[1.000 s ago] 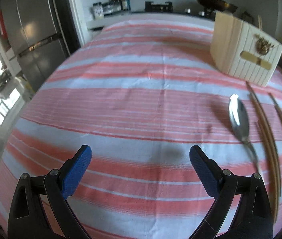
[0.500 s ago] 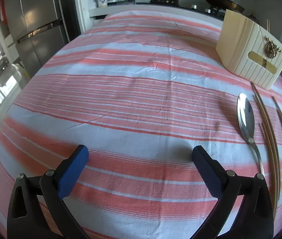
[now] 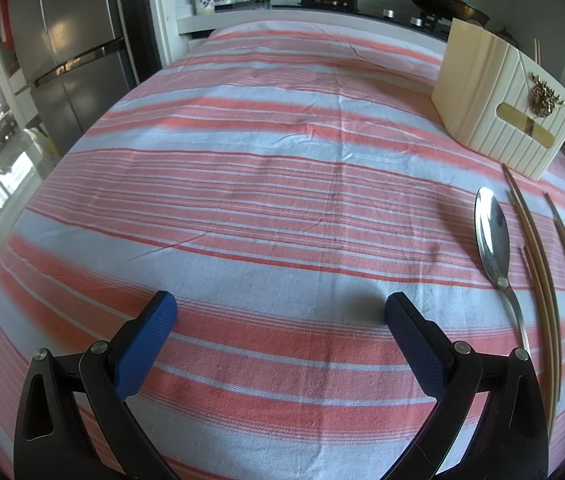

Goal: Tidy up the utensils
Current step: 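Move both open tools back over the remaining spoon and chopsticks, then lower the left tool toward the steel spoon while the right tool approaches a chopstick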

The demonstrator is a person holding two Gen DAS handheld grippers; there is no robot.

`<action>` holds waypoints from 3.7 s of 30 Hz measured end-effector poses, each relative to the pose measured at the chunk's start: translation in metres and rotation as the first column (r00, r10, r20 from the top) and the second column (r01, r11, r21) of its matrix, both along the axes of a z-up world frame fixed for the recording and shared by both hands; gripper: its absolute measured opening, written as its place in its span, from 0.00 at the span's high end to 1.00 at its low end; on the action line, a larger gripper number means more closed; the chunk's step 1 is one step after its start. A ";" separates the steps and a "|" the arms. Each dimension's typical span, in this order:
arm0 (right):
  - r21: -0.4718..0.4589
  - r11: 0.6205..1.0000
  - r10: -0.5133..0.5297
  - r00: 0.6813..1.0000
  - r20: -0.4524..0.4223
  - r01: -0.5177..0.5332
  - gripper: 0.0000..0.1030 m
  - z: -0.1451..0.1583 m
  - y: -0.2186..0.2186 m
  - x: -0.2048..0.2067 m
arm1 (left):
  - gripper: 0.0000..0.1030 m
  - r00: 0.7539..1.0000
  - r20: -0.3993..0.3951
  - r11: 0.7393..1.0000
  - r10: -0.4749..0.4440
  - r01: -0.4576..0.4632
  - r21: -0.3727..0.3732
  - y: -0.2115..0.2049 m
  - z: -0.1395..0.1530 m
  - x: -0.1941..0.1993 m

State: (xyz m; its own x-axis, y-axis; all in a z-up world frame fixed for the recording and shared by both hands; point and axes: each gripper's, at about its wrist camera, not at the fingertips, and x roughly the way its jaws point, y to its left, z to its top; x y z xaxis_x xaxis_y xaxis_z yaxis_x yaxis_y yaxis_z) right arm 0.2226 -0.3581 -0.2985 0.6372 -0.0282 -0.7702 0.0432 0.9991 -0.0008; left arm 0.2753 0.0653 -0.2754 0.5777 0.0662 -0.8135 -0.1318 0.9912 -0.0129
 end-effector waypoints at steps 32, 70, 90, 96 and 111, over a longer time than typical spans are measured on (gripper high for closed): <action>0.000 1.000 0.000 1.000 0.000 0.000 0.18 0.000 0.000 0.000 | 0.00 1.000 0.000 1.000 0.000 0.000 -0.001 -0.001 0.001 -0.001; 0.000 1.000 -0.001 1.000 0.000 0.001 0.18 0.000 0.000 0.000 | 0.00 0.994 0.043 0.994 -0.096 0.098 -0.042 -0.033 0.033 -0.019; 0.000 1.000 -0.001 1.000 0.000 0.001 0.18 0.000 0.000 0.000 | 0.00 1.000 -0.016 0.976 0.008 -0.011 -0.217 -0.016 0.032 -0.008; 0.000 1.000 -0.001 1.000 0.000 0.001 0.17 0.000 0.000 0.000 | 0.00 0.999 -0.018 0.976 -0.029 0.025 -0.218 -0.049 0.028 -0.003; -0.012 1.000 -0.007 1.000 -0.012 0.007 0.17 0.001 0.001 0.000 | 0.00 0.993 -0.022 0.993 -0.120 0.120 0.014 -0.108 0.007 0.003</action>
State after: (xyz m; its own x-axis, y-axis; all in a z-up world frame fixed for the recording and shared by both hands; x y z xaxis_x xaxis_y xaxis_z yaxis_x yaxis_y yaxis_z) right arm 0.2230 -0.3567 -0.2972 0.6277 -0.0419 -0.7773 0.0504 0.9986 -0.0131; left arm 0.2782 -0.0429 -0.2679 0.5652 0.0100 -0.8249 -0.0123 0.9999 0.0036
